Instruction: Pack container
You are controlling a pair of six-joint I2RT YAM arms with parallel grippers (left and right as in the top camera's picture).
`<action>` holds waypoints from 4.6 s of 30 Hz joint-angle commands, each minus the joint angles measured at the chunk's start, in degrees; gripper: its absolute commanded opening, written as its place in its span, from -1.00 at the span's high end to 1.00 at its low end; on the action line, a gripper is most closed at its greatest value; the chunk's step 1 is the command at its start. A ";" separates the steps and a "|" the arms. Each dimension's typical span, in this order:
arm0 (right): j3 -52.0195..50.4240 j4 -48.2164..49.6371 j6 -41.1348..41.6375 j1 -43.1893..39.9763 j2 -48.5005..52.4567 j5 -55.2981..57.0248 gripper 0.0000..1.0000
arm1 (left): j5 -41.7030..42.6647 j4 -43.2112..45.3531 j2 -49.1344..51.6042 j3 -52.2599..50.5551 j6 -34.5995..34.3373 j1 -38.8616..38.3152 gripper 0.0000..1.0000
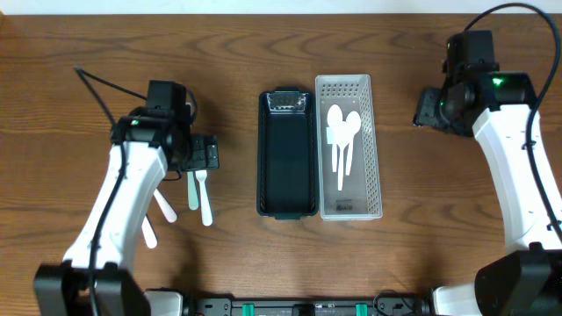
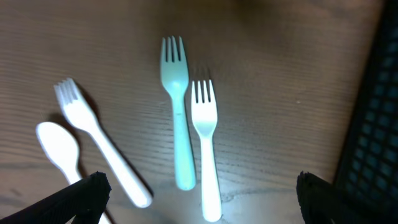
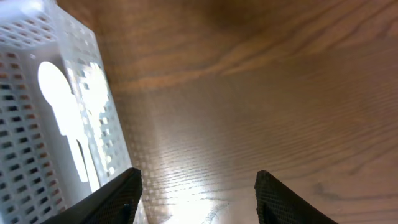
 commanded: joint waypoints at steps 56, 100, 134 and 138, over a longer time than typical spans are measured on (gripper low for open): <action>-2.01 -0.37 0.15 -0.22 0.35 -0.37 -0.22 | -1.55 14.62 24.15 0.52 -2.01 6.82 -0.83; -2.01 -0.70 0.13 -0.22 0.35 -0.35 -0.21 | -1.57 15.45 24.15 0.52 -1.99 6.82 0.41; -2.01 -0.68 -0.07 -0.22 0.35 -0.35 -0.21 | -6.97 11.67 8.66 1.07 -1.55 6.56 0.61; -2.01 -0.68 -0.07 -0.22 0.35 -0.35 -0.21 | -6.08 7.34 3.04 1.27 -2.05 4.96 0.63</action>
